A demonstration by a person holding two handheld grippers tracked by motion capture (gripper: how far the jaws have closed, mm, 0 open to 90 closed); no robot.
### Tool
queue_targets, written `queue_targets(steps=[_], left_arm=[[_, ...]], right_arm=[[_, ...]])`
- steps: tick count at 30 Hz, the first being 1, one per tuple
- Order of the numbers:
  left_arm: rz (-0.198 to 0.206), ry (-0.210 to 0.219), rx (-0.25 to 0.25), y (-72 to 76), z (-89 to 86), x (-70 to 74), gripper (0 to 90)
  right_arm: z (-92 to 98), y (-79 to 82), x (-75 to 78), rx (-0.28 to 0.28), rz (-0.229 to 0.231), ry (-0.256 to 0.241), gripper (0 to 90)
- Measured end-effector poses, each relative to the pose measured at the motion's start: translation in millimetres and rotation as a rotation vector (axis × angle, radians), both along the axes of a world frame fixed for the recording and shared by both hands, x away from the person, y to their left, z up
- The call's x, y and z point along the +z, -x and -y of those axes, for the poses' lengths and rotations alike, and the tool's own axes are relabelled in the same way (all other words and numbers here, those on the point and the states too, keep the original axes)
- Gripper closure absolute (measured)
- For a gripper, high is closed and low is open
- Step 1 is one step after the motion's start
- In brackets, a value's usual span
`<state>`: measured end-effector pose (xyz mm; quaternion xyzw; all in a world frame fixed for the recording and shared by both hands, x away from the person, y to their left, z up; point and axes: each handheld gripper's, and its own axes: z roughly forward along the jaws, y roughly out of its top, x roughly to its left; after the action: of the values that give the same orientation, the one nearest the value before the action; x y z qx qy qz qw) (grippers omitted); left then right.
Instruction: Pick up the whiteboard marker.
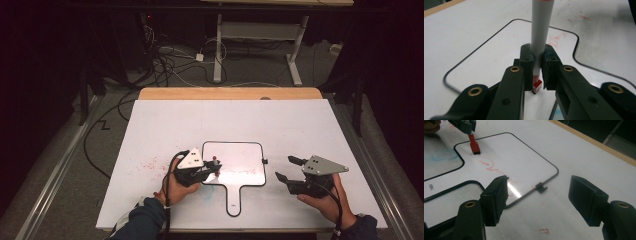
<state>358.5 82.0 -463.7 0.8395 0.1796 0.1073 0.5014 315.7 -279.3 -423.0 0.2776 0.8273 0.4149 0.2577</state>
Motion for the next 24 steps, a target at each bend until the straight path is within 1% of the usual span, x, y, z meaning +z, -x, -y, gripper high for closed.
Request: queue_targets(steps=[5, 9, 12, 14, 17, 18, 19, 20, 21, 23, 24], left_arm=[[-0.002, -0.015, -0.023, -5.4, 30.4, 3.0, 78.7], [-0.022, -0.007, -0.029, -8.5, 48.7, 3.8, 78.7], [-0.014, -0.012, -0.035, -7.3, 60.3, 4.2, 78.7], [-0.004, -0.026, -0.034, -6.2, 66.2, 5.5, 78.7], [-0.004, -0.046, -0.028, -5.9, 64.2, 7.5, 78.7], [0.003, -0.058, -0.023, -5.7, 61.6, 8.2, 78.7], [0.01, -0.074, -0.013, -5.5, 57.0, 9.3, 78.7], [0.009, -0.08, -0.005, -5.9, 53.4, 9.7, 78.7], [-0.003, -0.08, 0.005, -6.9, 47.5, 10.1, 78.7], [-0.019, -0.074, 0.03, -7.6, 34.3, 9.9, 78.7], [-0.075, 0.049, 0.102, -2.4, 34.4, 5.9, 78.7]], right_arm=[[1.7, 0.2, 0.2, -0.001, -0.001, -0.002, 33.1], [3.1, 0.8, 0.3, -0.006, 0.002, -0.001, 33.1], [4.2, 1.0, 0.4, -0.009, 0.0, -0.002, 33.1], [4.7, 1.1, 0.6, -0.009, -0.001, -0.004, 33.2], [5.6, 1.7, 1.5, -0.009, 0.001, -0.007, 33.2], [6.0, 1.6, 1.7, -0.009, 0.005, -0.007, 33.2], [6.4, 1.6, 1.9, -0.01, 0.005, -0.009, 33.2], [6.9, 1.8, 2.3, -0.015, 0.001, -0.013, 33.2], [7.4, 1.5, 2.5, -0.013, 0.005, -0.01, 33.2], [8.0, 1.2, 2.5, -0.014, 0.004, -0.015, 33.2], [8.0, 1.1, 2.4, -0.016, 0.004, -0.014, 33.2]])
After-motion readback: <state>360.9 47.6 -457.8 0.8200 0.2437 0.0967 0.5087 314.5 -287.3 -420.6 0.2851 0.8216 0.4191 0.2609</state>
